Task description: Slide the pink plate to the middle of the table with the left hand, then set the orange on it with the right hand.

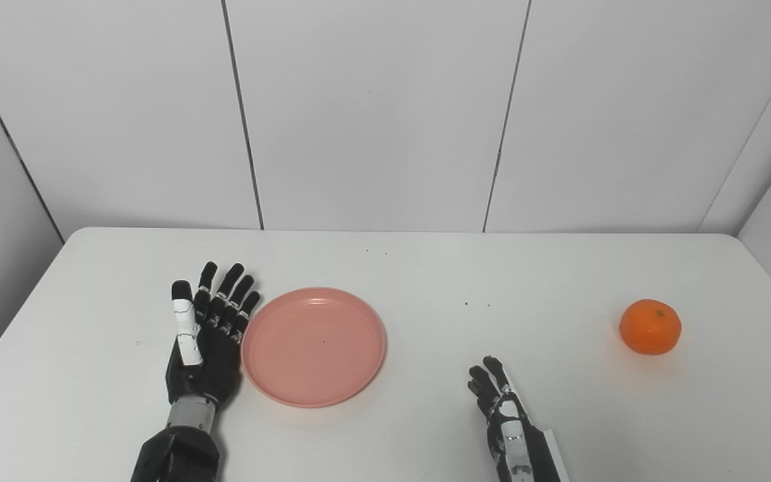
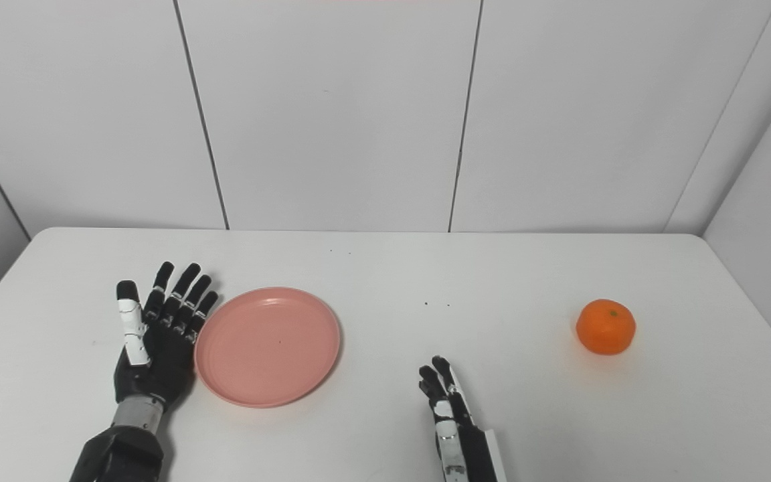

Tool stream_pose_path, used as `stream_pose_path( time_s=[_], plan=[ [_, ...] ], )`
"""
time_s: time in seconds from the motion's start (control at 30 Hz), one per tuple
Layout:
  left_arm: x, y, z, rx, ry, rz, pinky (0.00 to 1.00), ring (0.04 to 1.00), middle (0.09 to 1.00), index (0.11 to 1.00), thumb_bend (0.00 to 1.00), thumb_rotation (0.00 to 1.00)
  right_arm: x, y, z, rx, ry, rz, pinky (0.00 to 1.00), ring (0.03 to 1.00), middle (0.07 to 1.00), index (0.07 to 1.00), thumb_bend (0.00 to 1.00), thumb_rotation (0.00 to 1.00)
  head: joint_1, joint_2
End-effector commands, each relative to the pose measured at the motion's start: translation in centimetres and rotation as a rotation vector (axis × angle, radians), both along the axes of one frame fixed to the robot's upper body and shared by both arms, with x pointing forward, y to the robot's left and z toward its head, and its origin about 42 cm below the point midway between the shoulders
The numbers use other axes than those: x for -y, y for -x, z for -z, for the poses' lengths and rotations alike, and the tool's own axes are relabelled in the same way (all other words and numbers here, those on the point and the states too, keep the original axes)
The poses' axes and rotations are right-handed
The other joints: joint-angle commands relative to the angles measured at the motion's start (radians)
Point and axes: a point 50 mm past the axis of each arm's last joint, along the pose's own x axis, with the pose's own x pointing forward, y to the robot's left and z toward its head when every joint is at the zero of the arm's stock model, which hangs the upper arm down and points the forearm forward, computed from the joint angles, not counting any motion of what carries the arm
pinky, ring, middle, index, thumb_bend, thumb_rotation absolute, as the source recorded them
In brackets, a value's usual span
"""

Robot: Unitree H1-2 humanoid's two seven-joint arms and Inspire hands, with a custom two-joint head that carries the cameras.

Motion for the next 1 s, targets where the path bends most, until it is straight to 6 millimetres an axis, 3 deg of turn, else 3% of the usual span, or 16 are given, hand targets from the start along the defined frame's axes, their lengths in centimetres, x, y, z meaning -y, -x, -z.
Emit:
stream_pose_path(
  time_s=[0.0,0.57,0.97],
  plan=[
    [0.8,0.9,2.9,-0.156,0.012,0.035,0.93,0.920,0.905,1.000,0.89,0.77,-1.9,2.0,1.3,-0.088,-0.048,-0.003,1.00,0.933,0.913,0.943,0.83,0.97,-0.008,0.001],
    [1.4,0.8,2.4,-0.162,0.036,0.067,0.94,0.915,0.901,1.000,0.88,0.76,-3.5,1.4,0.7,-0.065,-0.049,0.007,1.00,0.952,0.929,0.946,0.83,0.97,-0.112,0.026],
    [2.8,1.4,2.6,-0.179,0.045,0.108,0.95,0.919,0.899,1.000,0.87,0.75,-3.7,1.3,0.5,-0.065,-0.029,0.044,1.00,0.980,0.990,0.950,0.82,1.00,-0.105,0.028]
  ],
)
